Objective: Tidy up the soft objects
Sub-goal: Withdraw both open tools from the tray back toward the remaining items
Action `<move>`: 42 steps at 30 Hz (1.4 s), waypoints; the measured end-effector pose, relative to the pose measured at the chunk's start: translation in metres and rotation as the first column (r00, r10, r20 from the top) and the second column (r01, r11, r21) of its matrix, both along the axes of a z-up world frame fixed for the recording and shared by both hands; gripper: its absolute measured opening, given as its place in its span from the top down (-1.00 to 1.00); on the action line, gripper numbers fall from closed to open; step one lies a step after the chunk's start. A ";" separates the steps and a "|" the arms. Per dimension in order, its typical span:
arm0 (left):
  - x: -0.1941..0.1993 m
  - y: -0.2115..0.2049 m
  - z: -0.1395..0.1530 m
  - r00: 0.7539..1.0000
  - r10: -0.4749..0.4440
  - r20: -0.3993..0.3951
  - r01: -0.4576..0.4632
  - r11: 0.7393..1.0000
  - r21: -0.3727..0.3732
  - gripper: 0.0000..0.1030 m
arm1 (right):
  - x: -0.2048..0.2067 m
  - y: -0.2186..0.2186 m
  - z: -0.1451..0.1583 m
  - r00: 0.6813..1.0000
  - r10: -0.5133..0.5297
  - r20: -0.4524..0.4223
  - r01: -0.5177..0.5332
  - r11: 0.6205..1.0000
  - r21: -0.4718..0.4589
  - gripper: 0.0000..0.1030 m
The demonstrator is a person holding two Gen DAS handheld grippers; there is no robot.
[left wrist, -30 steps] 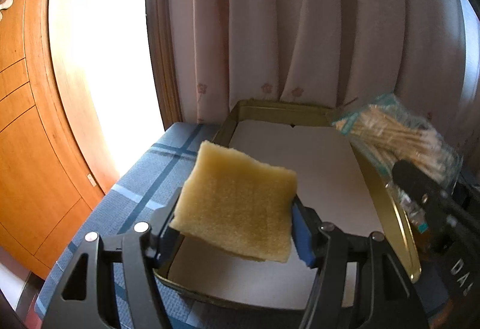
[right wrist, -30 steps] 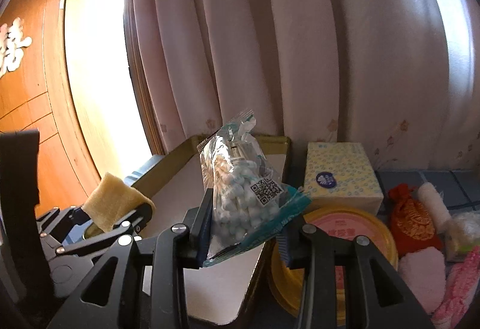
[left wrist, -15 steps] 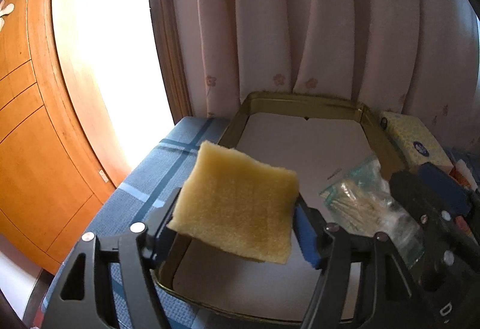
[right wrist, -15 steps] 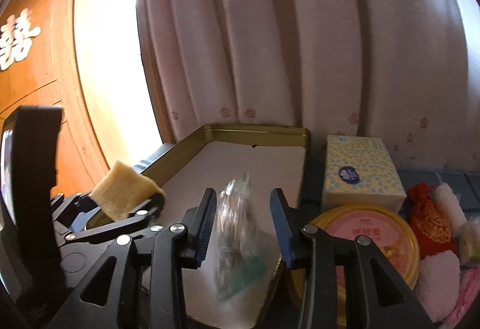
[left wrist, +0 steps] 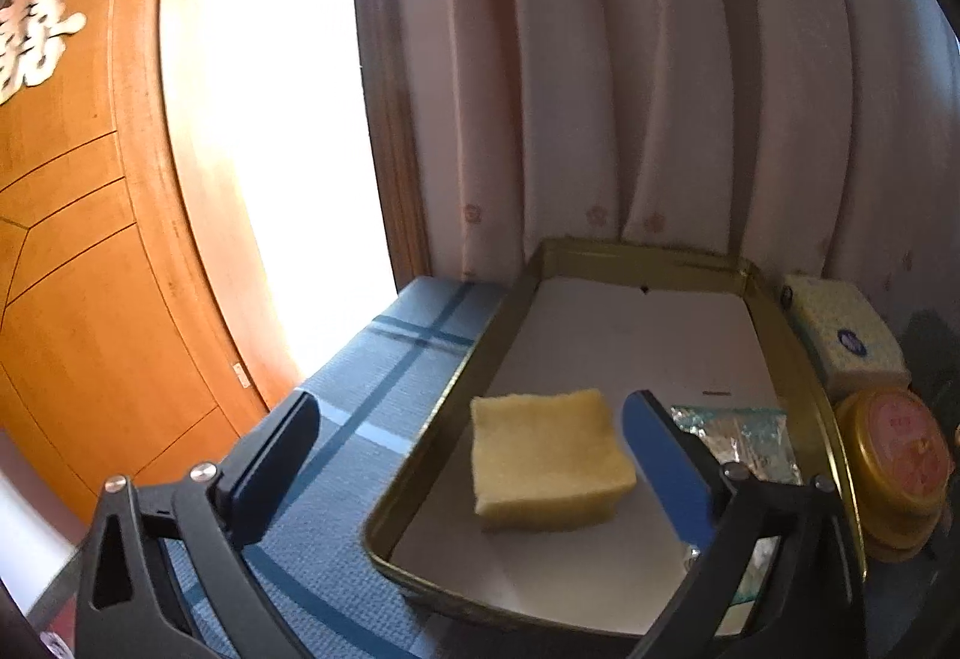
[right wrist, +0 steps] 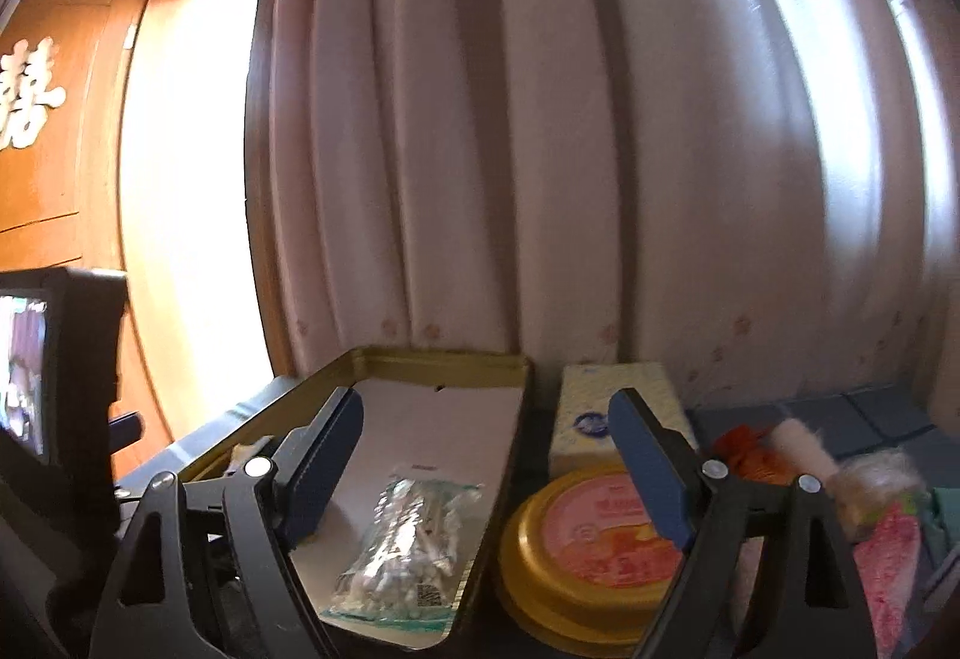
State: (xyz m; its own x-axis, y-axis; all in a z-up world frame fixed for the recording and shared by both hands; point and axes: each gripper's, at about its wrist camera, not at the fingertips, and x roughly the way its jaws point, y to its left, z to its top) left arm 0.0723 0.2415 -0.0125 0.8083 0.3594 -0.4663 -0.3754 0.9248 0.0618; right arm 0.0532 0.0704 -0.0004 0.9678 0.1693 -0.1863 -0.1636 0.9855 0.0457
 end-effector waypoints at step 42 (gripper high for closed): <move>-0.036 -0.061 0.011 0.992 -0.072 0.105 0.071 0.997 0.012 -0.99 | -0.052 -0.058 0.013 0.958 -0.215 0.190 0.220 0.975 -0.009 -0.67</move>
